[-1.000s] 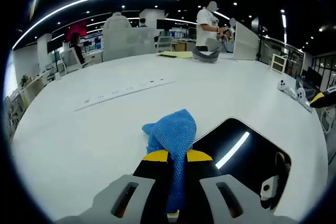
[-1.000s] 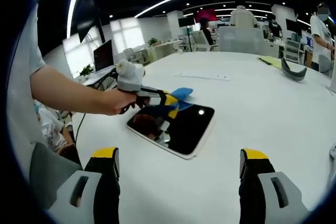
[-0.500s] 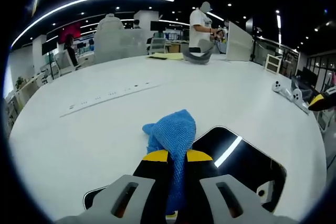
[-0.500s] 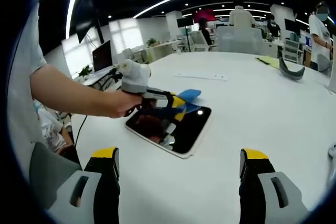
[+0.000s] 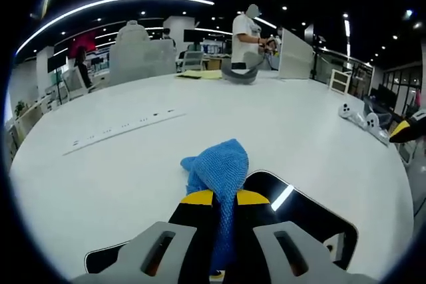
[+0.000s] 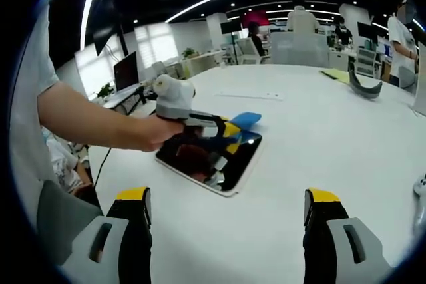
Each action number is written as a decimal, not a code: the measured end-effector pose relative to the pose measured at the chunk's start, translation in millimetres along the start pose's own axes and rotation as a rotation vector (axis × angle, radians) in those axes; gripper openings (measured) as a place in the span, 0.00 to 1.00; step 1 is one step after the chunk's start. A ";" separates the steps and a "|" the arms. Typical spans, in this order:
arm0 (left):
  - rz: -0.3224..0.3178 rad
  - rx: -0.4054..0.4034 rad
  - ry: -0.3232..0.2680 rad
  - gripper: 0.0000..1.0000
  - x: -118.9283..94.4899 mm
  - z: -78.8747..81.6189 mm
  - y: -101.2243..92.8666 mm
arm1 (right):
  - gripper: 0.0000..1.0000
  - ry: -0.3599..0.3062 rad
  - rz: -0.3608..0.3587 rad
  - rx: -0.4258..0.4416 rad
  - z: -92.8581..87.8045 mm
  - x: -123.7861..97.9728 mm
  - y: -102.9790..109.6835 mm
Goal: Wipe the mirror surface with the cleaning cloth until all visible marks leave the cleaned area.
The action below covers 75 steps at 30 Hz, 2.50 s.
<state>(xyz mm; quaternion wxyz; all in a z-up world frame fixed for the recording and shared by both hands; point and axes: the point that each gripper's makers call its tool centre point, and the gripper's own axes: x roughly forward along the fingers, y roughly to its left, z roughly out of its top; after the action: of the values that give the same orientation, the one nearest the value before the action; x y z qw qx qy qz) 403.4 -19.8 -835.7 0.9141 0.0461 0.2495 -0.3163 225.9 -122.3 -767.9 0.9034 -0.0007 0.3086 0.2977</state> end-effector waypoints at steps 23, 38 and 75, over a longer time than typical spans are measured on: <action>-0.071 0.038 -0.015 0.07 13.8 5.2 -36.0 | 0.95 0.004 -0.010 0.008 -4.8 -4.2 -4.8; -0.103 0.049 -0.028 0.07 15.9 5.1 -52.9 | 0.95 0.013 -0.017 0.020 -9.7 -6.9 -8.3; -0.135 0.038 -0.015 0.07 -0.3 -10.1 -66.7 | 0.94 -0.040 -0.046 0.011 1.3 -21.3 -5.3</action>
<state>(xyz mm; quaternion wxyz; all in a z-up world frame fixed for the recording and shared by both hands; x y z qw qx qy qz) 358.8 -70.3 -839.4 0.8916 0.0441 0.2391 -0.3820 216.0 -137.9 -755.9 0.9159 0.0031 0.2923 0.2752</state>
